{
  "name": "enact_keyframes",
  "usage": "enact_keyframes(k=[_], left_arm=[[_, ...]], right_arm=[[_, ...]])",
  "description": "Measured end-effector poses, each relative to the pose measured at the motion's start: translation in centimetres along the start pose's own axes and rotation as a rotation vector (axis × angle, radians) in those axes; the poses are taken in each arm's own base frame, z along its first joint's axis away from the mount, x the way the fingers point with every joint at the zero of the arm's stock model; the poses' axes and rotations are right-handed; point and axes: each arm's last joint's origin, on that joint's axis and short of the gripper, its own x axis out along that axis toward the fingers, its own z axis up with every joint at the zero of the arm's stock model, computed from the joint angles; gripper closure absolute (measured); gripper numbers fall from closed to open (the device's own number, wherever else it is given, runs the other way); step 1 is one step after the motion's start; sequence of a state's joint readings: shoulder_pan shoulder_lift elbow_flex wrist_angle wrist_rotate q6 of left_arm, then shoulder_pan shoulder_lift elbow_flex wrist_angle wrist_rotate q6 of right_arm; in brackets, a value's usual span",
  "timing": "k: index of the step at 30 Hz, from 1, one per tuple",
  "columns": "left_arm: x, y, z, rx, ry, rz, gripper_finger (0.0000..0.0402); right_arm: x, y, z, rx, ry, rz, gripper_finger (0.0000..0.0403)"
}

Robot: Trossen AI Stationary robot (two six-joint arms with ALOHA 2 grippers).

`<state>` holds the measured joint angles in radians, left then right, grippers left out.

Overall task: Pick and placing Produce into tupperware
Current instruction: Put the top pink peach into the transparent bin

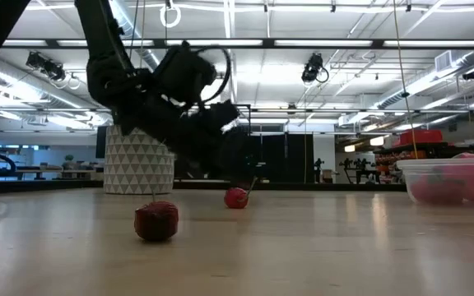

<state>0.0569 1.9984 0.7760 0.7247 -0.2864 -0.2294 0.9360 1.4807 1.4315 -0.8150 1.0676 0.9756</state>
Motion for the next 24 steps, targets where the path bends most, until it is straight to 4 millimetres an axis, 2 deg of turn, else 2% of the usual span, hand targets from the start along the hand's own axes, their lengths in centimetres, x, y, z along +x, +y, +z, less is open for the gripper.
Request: enact_keyframes(k=[6, 11, 15, 20, 24], left_arm=[[0.3, -4.3, 3.6, 0.008, -0.119, -0.145, 0.0311], [-0.1, -8.8, 7.7, 0.102, -0.229, -0.238, 0.0313], [-0.7, -11.5, 10.4, 0.171, -0.250, -0.270, 0.0317], [-0.9, -13.4, 12.1, 0.199, -0.300, -0.299, 0.0312], [1.3, -13.8, 11.8, 0.195, -0.293, -0.281, 0.0317]], right_arm=[[0.0, 0.0, 0.0, 0.000, 0.000, 0.000, 0.0385], [0.0, 0.0, 0.0, 0.001, 0.000, 0.000, 0.0385], [0.0, 0.0, 0.0, 0.001, 0.000, 0.000, 0.0385], [0.0, 0.0, 0.0, 0.003, 0.000, 0.000, 0.0385], [0.0, 0.0, 0.0, 0.034, 0.000, 0.002, 0.0385]])
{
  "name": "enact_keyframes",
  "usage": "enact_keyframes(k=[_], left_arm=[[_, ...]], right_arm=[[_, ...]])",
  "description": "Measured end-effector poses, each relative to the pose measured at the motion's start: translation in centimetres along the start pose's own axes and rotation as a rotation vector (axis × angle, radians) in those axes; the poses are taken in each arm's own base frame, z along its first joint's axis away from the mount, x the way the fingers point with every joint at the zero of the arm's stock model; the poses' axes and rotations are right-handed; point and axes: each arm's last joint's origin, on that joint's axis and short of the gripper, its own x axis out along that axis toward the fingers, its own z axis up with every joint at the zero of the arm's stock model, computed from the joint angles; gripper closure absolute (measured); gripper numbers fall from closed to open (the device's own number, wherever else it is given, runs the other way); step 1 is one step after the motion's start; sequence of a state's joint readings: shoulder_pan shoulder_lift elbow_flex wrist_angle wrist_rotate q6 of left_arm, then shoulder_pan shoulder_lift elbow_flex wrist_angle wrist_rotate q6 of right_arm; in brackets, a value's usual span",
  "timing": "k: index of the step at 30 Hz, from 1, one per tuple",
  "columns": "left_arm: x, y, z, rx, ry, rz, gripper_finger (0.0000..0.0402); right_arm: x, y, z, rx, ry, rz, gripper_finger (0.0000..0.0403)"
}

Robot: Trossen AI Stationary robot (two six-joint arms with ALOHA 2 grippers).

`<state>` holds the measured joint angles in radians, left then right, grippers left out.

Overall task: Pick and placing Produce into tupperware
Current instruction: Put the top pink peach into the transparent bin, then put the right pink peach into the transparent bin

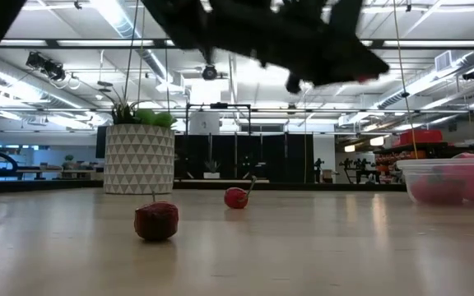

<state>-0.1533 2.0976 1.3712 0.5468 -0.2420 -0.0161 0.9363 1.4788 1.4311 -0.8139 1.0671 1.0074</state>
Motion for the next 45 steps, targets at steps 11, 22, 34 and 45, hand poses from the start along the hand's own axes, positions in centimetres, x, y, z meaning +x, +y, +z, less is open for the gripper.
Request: enact_keyframes(k=[11, 22, 34, 45], left_arm=[[8.8, 0.4, -3.2, -0.007, -0.030, 0.015, 0.0312], [11.6, 0.6, -5.7, 0.096, 0.131, -0.012, 0.0292], [10.8, 0.7, -3.3, 0.139, 0.147, -0.016, 0.0214], [3.7, 1.5, 2.2, 0.298, 0.681, -0.067, 0.0242]], right_arm=[[-0.1, -0.1, 0.1, 0.011, 0.004, 0.003, 0.0385], [-0.1, -0.1, 0.0, -0.017, 0.026, 0.015, 0.0385], [-0.1, -0.1, 0.0, -0.017, 0.033, 0.020, 0.0385], [-0.9, 0.6, -1.8, 0.132, 0.136, 0.086, 0.0385]])
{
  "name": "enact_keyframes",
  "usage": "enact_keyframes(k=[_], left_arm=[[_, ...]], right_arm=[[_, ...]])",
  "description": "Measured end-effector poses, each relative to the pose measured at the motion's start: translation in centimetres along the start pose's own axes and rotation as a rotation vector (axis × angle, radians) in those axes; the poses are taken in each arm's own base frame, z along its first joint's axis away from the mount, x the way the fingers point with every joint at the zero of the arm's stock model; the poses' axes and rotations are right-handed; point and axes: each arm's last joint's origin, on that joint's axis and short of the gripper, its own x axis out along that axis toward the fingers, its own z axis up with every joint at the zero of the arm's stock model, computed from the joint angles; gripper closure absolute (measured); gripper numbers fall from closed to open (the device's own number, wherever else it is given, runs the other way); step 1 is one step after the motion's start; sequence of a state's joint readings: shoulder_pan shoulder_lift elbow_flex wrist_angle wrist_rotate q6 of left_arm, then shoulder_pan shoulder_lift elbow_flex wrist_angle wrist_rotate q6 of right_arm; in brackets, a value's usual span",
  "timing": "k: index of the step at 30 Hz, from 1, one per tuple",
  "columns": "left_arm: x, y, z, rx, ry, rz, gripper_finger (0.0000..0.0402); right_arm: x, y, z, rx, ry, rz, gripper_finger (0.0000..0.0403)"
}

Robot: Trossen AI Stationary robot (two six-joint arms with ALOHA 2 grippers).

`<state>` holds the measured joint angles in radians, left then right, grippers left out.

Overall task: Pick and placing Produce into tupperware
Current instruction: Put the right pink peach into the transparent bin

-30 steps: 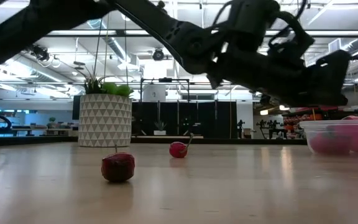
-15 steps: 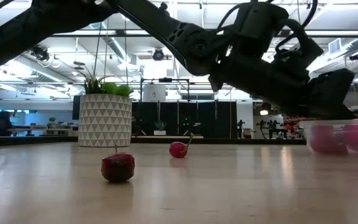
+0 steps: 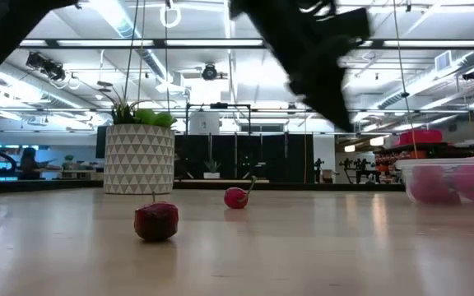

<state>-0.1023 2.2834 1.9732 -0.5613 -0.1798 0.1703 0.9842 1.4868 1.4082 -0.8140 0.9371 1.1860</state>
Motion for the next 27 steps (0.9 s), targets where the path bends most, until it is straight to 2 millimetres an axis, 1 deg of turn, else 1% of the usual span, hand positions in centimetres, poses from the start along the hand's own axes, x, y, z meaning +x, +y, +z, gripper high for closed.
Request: enact_keyframes(k=[3, 6, 8, 10, 14, 18, 20, 24, 27], left_arm=[[-2.2, 1.3, -1.6, 0.022, 0.209, -0.014, 0.0257], [-4.6, 3.1, -3.2, -0.019, 0.398, 0.000, 0.0270], [-6.4, 4.2, -3.7, -0.050, 0.463, 0.019, 0.0277], [-8.3, 5.3, -3.8, -0.070, 0.483, 0.044, 0.0281], [-12.9, 7.0, -3.4, -0.085, 0.444, 0.133, 0.0285], [-19.0, 8.1, -2.8, -0.127, 0.328, 0.212, 0.0280], [-22.1, 8.2, -2.8, -0.139, 0.266, 0.227, 0.0277], [-28.2, 8.0, -3.2, -0.172, 0.135, 0.234, 0.0271], [-32.0, 7.5, -3.9, -0.179, 0.059, 0.227, 0.0269]], right_arm=[[-0.1, -0.1, -0.9, 0.039, 0.003, -0.002, 0.0385], [0.0, -0.3, -1.9, 0.050, -0.003, -0.008, 0.0385], [0.6, -0.6, -2.6, 0.081, -0.009, -0.009, 0.0385], [1.2, -0.9, -3.5, 0.105, -0.006, -0.008, 0.0385], [3.1, -1.7, -5.4, 0.175, -0.022, 0.016, 0.0385], [5.0, -2.9, -7.0, 0.252, -0.040, 0.034, 0.0385], [5.9, -3.9, -7.7, 0.301, -0.047, 0.020, 0.0385], [7.5, -5.9, -9.0, 0.462, -0.017, -0.007, 0.0385], [8.5, -7.3, -9.9, 0.552, -0.010, -0.034, 0.0385]])
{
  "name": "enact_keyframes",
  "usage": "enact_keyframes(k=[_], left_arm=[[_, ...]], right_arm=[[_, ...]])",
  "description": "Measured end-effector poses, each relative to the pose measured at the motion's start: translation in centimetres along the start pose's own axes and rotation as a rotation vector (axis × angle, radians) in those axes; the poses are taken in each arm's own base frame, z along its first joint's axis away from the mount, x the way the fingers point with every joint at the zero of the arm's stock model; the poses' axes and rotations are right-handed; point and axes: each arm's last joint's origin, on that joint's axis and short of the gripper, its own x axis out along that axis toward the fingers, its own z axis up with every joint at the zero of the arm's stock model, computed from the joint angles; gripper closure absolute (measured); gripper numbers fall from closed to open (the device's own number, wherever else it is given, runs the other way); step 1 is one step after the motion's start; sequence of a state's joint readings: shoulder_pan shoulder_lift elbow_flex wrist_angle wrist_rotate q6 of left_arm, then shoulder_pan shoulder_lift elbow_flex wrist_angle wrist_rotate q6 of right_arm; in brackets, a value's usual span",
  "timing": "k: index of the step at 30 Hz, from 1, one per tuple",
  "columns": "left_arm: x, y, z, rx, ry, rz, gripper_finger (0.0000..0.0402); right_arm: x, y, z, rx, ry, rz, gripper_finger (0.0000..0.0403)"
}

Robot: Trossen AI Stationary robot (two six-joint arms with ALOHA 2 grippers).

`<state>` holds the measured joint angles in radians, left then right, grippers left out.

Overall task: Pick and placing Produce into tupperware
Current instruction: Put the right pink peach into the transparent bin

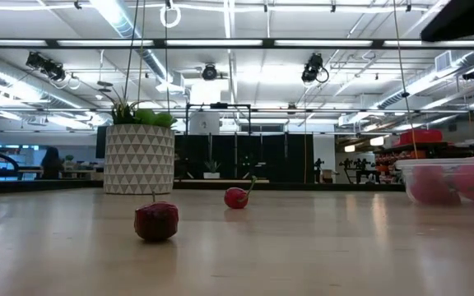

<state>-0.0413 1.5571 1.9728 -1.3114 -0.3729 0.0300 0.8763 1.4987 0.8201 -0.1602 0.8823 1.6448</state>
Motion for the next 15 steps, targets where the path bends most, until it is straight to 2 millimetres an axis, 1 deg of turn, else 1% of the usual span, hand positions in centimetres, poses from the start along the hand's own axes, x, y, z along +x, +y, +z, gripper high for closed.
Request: enact_keyframes(k=[2, 4, 7, 9, 12, 15], left_arm=[[-1.9, 0.2, -0.6, 0.001, -0.039, -0.011, 0.0269], [-3.6, 0.2, -1.3, 0.002, -0.067, -0.026, 0.0271], [-5.5, 0.3, -2.3, 0.004, -0.094, -0.046, 0.0275], [-6.5, 0.4, -2.9, 0.012, -0.099, -0.055, 0.0278], [-7.4, 0.5, -3.7, -0.002, -0.096, -0.060, 0.0282], [-8.1, 0.6, -4.3, -0.023, -0.093, -0.039, 0.0282]], right_arm=[[0.6, -0.7, -0.4, 0.056, -0.013, 0.001, 0.0385], [1.1, -0.5, -0.8, 0.093, -0.010, 0.020, 0.0385], [1.7, 1.2, -1.7, 0.055, 0.005, 0.054, 0.0385], [2.0, 2.8, -2.4, 0.001, 0.030, 0.073, 0.0386], [2.7, 5.0, -3.5, -0.074, 0.117, 0.087, 0.0392], [3.4, 6.1, -4.7, -0.123, 0.207, 0.038, 0.0397]])
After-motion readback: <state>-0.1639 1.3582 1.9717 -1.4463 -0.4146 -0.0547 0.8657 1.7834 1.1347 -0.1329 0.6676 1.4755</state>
